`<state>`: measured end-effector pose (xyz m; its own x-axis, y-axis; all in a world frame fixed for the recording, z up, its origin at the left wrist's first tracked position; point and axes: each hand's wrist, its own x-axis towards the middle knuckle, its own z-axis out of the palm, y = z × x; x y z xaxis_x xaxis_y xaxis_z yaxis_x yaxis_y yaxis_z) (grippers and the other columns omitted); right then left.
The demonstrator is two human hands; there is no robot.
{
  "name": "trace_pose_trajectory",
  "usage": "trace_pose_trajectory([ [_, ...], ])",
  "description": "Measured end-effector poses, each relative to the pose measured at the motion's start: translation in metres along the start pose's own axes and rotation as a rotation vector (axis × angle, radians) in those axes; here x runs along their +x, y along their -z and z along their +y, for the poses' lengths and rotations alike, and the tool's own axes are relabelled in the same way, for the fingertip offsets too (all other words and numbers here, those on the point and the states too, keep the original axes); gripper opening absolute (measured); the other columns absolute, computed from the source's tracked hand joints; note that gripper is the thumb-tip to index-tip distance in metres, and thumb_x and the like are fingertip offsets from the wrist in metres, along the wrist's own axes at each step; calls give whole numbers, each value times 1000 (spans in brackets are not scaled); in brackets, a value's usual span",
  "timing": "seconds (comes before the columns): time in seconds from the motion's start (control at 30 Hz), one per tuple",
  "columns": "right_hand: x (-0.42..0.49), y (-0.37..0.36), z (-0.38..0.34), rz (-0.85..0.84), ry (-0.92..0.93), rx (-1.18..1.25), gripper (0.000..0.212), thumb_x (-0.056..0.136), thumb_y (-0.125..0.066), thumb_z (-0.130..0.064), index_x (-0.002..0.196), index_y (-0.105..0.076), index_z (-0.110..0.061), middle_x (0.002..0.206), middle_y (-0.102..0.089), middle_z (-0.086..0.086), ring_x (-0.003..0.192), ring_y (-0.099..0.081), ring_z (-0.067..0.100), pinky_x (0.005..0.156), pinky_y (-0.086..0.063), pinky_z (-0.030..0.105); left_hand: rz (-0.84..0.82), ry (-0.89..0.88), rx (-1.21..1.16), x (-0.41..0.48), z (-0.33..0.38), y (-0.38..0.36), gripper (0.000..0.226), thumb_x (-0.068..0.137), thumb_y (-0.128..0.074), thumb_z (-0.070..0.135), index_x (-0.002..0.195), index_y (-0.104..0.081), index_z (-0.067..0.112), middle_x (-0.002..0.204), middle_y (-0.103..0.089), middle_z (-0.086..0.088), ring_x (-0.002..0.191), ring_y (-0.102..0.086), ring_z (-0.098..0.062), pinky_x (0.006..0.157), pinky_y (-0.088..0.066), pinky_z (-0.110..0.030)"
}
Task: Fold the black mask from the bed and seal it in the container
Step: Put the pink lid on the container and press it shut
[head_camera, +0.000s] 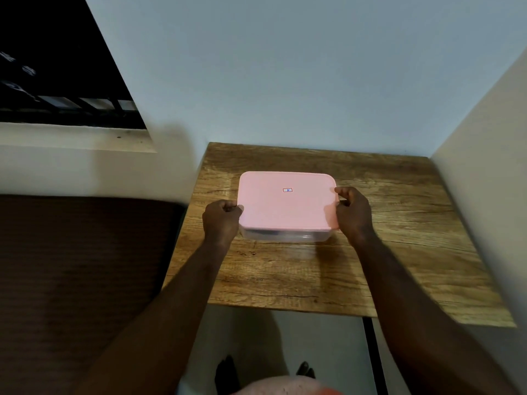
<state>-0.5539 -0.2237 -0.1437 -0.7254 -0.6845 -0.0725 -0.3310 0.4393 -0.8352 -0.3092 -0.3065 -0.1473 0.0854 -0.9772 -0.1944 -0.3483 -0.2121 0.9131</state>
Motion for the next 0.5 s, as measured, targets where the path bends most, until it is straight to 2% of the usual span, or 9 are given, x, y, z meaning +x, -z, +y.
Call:
trace_pose_trajectory([
  [0.07,2,-1,0,10,-8,11,45,92,-50,5,133,-56,-14,136,-58,5,120,-56,21,94,-55,42,-25,50,-39,2,2,0,5,84,-71,12,87,-67,12,88,-69,-4,77,-63,-15,60,-52,-27],
  [0.17,3,-3,4,39,-42,60,40,93,-51,2,130,-58,-13,130,-62,5,114,-59,20,92,-54,38,-62,108,-63,4,4,0,5,86,-69,13,90,-66,13,92,-67,-4,81,-63,-16,69,-57,-35],
  [0.3,-1,-5,8,93,-81,106,31,95,-55,-6,125,-60,-11,122,-65,5,101,-59,14,84,-53,30,-112,163,-73,6,5,1,9,88,-67,15,95,-65,10,92,-67,-5,76,-62,-15,61,-57,-32],
  [0.4,-6,-7,9,110,-90,131,28,97,-55,-12,124,-62,-11,120,-66,4,101,-60,15,83,-53,30,-100,165,-77,6,8,0,9,89,-67,15,94,-65,8,91,-66,-7,67,-61,-14,51,-55,-27],
  [0.5,-10,-6,15,55,-116,176,31,99,-53,-20,127,-61,-13,118,-66,0,101,-62,15,79,-54,28,-90,154,-89,5,6,-2,12,89,-66,16,95,-65,5,94,-66,-11,66,-60,-15,58,-56,-32],
])
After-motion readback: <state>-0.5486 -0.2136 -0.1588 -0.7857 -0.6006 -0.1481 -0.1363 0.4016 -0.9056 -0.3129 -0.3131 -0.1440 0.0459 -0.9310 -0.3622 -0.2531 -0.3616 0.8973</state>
